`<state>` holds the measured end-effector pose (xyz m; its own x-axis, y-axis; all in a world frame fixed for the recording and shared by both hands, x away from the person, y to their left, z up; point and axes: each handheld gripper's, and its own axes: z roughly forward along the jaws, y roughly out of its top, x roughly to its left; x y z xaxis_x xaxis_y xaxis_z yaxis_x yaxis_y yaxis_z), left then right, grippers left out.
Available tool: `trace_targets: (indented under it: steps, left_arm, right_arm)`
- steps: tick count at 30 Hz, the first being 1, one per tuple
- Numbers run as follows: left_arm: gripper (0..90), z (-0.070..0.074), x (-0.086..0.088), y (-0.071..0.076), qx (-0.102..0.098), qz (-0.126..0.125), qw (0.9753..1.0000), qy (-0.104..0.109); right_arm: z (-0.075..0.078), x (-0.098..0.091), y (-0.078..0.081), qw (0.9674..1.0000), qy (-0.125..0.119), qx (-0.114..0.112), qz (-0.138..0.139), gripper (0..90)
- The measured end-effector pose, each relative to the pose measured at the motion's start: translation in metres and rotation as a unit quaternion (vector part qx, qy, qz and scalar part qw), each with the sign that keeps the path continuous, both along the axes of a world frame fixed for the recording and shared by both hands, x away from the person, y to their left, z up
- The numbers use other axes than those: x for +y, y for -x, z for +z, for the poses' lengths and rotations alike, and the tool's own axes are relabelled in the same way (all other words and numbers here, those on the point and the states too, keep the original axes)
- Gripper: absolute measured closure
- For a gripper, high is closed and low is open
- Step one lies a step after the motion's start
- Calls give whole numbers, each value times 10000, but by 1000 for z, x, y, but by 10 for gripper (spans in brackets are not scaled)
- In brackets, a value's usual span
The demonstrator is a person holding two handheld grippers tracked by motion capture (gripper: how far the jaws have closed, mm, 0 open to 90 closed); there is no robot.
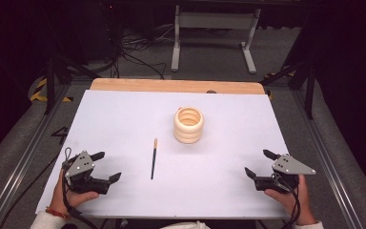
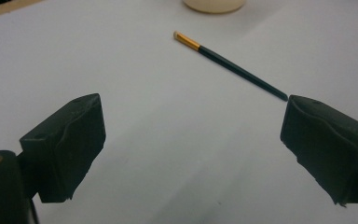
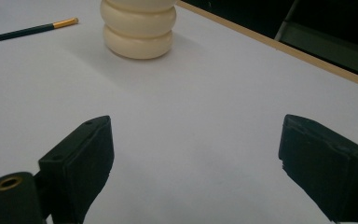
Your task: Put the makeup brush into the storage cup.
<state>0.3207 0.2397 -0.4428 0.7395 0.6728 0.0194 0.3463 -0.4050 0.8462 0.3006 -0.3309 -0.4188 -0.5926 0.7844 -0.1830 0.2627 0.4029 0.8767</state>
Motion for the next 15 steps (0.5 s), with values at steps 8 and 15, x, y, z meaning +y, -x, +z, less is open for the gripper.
trace_targets:
  steps: [8, 15]
  left_arm:
    - [107, -4, -9, -7, 479, 93, 9985, -261]
    - [110, 2, -19, -13, 703, 68, 9969, -342]
  right_arm:
    - [0, 2, -2, 10000, 57, 7, 21, 112]
    - [-3, 8, -2, 9998, 162, 94, 81, 112]
